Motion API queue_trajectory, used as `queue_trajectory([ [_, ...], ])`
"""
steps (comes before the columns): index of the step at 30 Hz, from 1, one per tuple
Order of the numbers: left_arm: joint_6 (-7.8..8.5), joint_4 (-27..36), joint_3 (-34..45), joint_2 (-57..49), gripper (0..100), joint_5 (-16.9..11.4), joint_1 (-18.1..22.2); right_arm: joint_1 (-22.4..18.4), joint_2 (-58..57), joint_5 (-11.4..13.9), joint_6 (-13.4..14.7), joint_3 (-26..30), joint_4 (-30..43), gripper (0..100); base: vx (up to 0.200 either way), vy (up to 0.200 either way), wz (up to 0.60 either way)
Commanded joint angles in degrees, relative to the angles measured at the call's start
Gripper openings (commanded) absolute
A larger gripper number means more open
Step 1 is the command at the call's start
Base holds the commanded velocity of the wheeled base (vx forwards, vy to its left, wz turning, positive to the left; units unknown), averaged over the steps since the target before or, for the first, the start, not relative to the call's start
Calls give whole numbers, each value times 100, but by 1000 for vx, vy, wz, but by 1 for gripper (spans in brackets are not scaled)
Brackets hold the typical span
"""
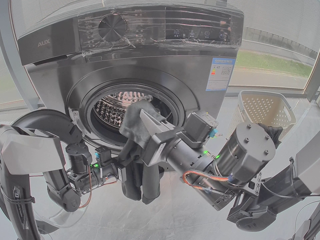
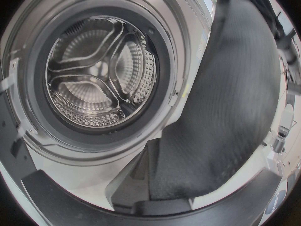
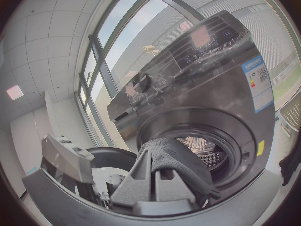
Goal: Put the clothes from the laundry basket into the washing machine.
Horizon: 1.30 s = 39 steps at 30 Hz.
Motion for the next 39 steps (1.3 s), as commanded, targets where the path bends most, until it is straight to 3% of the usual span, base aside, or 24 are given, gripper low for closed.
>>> queue_trajectory([
  [1,-114,-61,-87,-579,0,27,244,-332,-207,-17,-8,678,16,0,0,0,0],
  [8,-219,-61,-139,-975,0,53,270,-455,-190,36,-8,1364,7,0,0,0,0],
  [16,-228,-52,-139,-1168,0,53,253,-455,-155,45,36,1487,-2,0,0,0,0],
  [17,-228,-61,-139,-1177,0,53,244,-455,-155,45,36,1487,7,100,0,0,0],
  [21,-245,-52,-113,-1282,0,53,218,-481,-163,45,45,1645,51,100,0,0,0],
  [23,-333,-52,-95,-1335,0,53,200,-490,-155,71,10,2216,68,100,0,0,0],
  [28,-491,-43,-43,-1546,0,53,182,-499,-137,98,-8,2928,77,100,0,0,0],
  [31,-676,-43,-16,-1757,0,80,165,-490,-137,185,-17,3350,33,100,0,0,0],
  [32,-817,-43,-8,-1862,0,80,156,-481,-111,238,10,3517,7,100,0,0,0],
  [35,-984,-43,45,-2029,0,89,139,-481,-31,238,80,3605,-2,100,0,0,0],
  [39,-949,-43,195,-2100,0,89,77,-596,-14,229,71,3605,-107,100,0,0,0],
])
